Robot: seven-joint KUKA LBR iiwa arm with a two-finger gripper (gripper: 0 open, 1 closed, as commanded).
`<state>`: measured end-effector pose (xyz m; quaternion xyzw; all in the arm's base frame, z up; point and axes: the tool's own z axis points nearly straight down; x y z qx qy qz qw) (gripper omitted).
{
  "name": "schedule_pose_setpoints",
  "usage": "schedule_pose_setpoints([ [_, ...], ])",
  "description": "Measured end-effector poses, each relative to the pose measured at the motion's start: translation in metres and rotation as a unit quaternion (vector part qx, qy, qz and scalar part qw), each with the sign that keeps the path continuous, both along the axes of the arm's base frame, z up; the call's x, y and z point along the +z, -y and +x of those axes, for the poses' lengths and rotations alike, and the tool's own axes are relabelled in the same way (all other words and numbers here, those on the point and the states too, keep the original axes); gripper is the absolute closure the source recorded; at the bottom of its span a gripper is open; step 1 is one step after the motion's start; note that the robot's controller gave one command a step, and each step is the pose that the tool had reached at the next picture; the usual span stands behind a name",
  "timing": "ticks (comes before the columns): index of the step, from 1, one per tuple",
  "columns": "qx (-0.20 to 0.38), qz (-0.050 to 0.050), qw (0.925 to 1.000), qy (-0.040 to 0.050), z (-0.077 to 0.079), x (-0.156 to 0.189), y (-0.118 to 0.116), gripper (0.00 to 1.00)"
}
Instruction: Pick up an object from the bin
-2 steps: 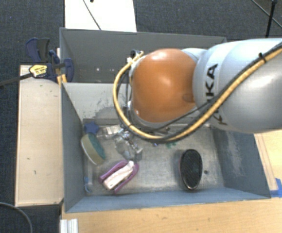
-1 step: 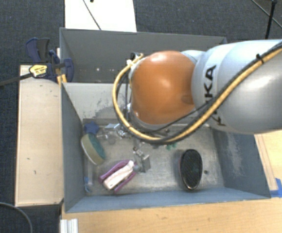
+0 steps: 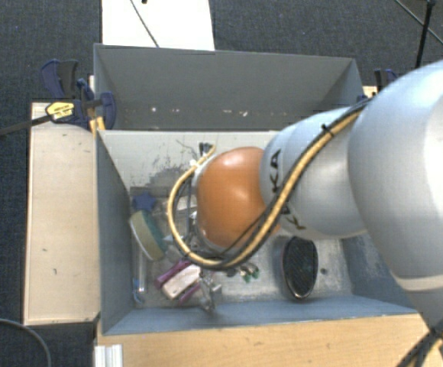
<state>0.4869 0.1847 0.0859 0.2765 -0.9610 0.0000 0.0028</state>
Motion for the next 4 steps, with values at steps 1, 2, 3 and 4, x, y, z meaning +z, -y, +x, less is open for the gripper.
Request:
schedule_pose_setpoints([
  [1, -0.002, 0.001, 1.0, 0.003, 0.002, 0.005, -0.001, 1.0],
  [2, 0.011, 0.003, 0.9999, 0.0084, 0.02, 0.125, 0.004, 1.0],
  [3, 0.011, 0.001, 0.9999, 0.0035, 0.017, 0.121, 0.004, 0.0],
  [4, 0.133, 0.001, 0.9911, 0.0011, 0.007, 0.043, -0.009, 0.0],
])
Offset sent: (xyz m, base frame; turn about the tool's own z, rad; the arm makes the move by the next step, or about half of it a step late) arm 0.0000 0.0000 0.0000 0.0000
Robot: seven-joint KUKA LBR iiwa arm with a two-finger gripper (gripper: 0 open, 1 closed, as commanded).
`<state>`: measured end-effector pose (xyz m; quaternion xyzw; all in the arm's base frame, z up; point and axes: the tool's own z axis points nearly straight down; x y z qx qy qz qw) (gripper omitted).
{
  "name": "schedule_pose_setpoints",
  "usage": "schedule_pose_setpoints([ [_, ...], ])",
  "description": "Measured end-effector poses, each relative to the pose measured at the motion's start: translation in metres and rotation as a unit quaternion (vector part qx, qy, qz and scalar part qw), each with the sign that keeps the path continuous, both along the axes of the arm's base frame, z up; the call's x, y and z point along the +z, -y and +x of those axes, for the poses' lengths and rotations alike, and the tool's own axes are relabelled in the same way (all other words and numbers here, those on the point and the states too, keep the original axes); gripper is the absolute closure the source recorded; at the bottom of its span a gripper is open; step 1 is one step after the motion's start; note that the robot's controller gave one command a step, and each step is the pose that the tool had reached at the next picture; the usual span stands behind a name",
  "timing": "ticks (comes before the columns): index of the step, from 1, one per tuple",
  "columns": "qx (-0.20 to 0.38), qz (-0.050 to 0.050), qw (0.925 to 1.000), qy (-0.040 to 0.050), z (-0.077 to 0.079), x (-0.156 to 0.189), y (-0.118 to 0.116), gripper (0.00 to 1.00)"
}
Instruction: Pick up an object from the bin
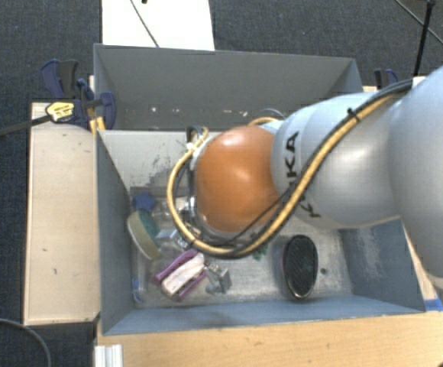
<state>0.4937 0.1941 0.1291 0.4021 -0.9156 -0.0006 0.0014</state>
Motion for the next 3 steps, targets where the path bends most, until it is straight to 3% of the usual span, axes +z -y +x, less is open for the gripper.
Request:
schedule_pose_setpoints([
  [1, 0.08, 0.0, 0.9968, 0.0011, 0.014, -0.06, -0.001, 0.0],
  [2, 0.079, 0.0, 0.9969, 0.001, 0.014, -0.059, -0.001, 1.0],
  [3, 0.083, 0.002, 0.9965, 0.0066, 0.032, 0.066, -0.005, 1.0],
])
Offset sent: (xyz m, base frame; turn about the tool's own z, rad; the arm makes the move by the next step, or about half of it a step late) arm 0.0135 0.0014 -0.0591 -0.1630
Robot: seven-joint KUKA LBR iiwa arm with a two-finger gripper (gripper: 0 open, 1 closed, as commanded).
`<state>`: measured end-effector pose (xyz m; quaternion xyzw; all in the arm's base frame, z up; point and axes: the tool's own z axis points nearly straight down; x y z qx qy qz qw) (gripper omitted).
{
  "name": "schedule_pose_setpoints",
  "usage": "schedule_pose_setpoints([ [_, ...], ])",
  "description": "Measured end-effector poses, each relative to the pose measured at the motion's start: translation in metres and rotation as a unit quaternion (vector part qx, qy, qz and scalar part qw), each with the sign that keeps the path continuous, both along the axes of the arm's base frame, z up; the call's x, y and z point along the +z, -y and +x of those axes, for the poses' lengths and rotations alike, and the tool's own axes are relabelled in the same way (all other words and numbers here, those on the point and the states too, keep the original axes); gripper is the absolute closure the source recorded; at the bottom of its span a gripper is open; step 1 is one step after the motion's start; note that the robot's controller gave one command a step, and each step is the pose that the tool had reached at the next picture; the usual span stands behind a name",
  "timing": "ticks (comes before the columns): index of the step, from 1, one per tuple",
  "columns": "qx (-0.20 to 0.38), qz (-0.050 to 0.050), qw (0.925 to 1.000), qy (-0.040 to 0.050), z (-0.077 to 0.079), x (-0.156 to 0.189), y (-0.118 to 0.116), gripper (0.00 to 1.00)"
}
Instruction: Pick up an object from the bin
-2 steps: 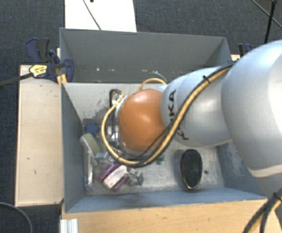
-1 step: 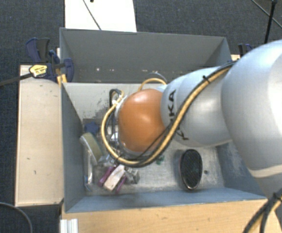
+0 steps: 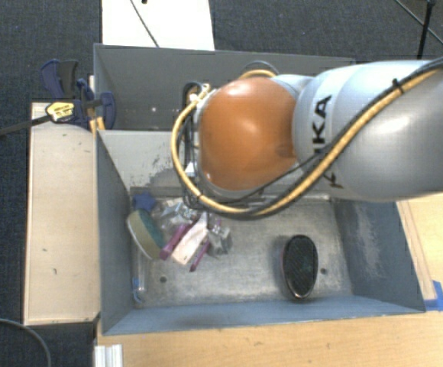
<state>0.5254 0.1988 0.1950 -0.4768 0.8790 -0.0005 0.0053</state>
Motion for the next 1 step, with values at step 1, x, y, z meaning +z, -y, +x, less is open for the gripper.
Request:
schedule_pose_setpoints([
  [1, 0.022, -0.001, 0.9998, -0.0013, 0.0009, 0.0485, 0.0028, 1.0],
])
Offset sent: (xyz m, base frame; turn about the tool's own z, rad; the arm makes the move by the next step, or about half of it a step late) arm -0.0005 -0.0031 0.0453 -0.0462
